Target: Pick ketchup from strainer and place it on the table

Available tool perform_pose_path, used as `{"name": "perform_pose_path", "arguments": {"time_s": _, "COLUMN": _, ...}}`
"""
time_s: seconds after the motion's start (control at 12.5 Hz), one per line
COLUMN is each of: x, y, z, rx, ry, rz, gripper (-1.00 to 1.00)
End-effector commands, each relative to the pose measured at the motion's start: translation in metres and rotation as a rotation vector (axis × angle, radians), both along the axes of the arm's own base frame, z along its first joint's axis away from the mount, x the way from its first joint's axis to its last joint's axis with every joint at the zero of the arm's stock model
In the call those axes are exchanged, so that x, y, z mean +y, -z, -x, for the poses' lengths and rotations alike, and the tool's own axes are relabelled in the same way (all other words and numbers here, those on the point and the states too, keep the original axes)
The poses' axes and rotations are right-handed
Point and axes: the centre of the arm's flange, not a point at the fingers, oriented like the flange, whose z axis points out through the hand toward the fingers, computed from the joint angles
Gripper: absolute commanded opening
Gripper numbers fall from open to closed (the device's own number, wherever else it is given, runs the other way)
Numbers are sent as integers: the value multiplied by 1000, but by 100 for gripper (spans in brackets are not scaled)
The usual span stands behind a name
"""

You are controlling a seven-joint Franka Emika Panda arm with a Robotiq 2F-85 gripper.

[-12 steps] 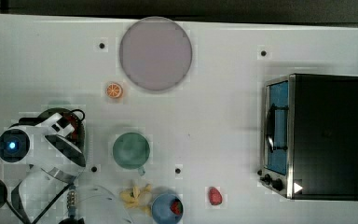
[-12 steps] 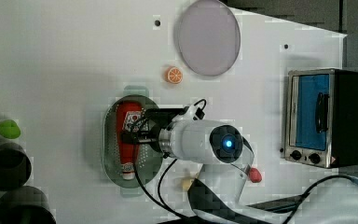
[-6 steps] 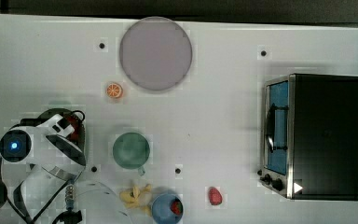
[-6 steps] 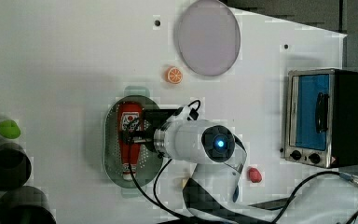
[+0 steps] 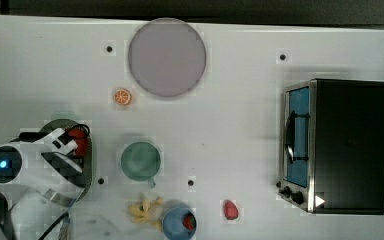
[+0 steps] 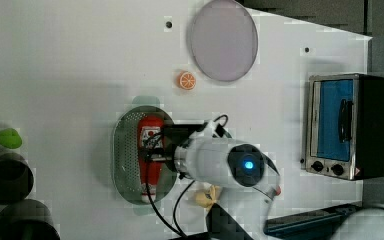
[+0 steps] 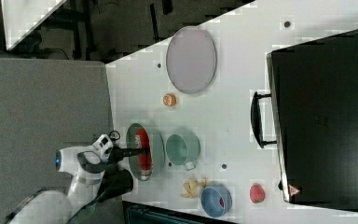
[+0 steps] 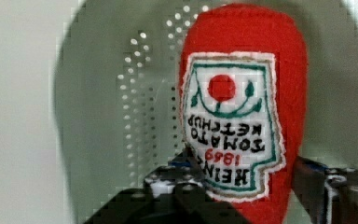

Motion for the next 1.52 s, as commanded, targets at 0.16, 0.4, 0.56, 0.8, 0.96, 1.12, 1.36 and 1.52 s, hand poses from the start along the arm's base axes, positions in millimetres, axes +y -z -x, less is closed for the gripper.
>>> {"name": "perform_pose_path", "arguments": {"time_s": 0.16, "x": 0, "y": -106, "z": -21, "rx": -63, "ry": 111, "rz": -25, "gripper": 13}}
{"name": "perform_pose_path", "arguments": {"time_s": 0.4, "x": -21, "y": -150, "z": -34, "rx": -24, "ry": 74, "rz": -33, "gripper": 13}}
{"name": "perform_pose_path", "arguments": {"time_s": 0.56, "x": -39, "y": -174, "z": -46, "rx": -6, "ry": 53, "rz": -33, "gripper": 13}}
{"name": "perform_pose_path", "arguments": {"time_s": 0.8, "x": -86, "y": -206, "z": -69, "rx": -8, "ry": 53, "rz": 10, "gripper": 13}}
{"name": "perform_pose_path", "arguments": {"time_s": 0.96, "x": -126, "y": -228, "z": -88, "rx": -45, "ry": 30, "rz": 21, "gripper": 13}}
{"name": "perform_pose_path", "arguments": {"time_s": 1.12, "x": -174, "y": -246, "z": -105, "rx": -88, "ry": 24, "rz": 30, "gripper": 13}}
{"name": "perform_pose_path", "arguments": {"time_s": 1.36, "x": -252, "y": -256, "z": -125, "rx": -106, "ry": -30, "rz": 42, "gripper": 13}}
{"name": "perform_pose_path", "arguments": {"time_s": 1.52, "x": -306, "y": -255, "z": -133, "rx": -105, "ry": -33, "rz": 45, "gripper": 13}}
